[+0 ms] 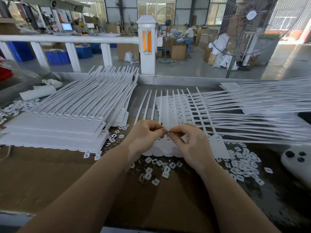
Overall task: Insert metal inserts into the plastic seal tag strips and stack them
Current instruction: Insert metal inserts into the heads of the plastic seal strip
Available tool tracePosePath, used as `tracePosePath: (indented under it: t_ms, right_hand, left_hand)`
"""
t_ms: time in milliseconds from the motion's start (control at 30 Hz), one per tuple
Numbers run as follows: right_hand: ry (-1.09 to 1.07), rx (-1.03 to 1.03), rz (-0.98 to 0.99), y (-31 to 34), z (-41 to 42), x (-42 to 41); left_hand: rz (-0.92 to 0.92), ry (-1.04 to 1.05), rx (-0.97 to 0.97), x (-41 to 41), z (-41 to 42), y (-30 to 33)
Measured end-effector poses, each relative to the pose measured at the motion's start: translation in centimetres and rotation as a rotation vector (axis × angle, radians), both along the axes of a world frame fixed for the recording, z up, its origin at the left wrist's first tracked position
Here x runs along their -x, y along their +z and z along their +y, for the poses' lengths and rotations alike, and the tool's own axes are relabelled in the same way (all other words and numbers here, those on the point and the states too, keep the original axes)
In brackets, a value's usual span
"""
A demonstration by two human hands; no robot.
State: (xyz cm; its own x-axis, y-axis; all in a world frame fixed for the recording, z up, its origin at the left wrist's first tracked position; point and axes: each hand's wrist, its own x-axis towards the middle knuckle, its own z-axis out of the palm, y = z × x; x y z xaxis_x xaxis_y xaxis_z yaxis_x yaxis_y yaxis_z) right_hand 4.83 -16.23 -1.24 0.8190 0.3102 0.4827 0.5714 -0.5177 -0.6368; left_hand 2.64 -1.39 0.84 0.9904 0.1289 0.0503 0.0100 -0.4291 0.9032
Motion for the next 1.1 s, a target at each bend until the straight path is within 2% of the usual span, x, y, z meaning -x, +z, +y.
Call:
tracePosePath:
  t_ms: [233, 400, 600, 733, 1000, 1100]
  right_hand:
    - [-0.025, 0.003, 0.072, -0.4, -0.1, -0.4]
    - [-0.032, 0.12, 0.022, -0.5, 0.0, -0.4]
    - [-0.025, 0.122, 0.007, -0.5, -0.1, -0.2]
    - [-0.138, 0.012, 0.008, -0.5, -0.4, -0.5]
    - [-0.171, 0.027, 0.038, -0.4, -0.4, -0.5]
    - [-0.178, 0.022, 0.049, -0.3, -0.4, -0.6]
  left_hand:
    - [-0.058, -0.05, -0.032, -0.2, -0.6, -0.1]
    - [-0.109, -0.102, -0.19, -0.2, -0.5, 0.3]
    - [-0.064, -0.123, -0.376, -0.7, -0.2, 0.8]
    - [-0.02, -0.016, -0.328, -1.5, 0.2, 0.8]
    - [0.105, 0.024, -0.248, -2.5, 0.1, 0.2]
    - [0.136, 0.003, -0.271, -2.8, -0.1, 0.1]
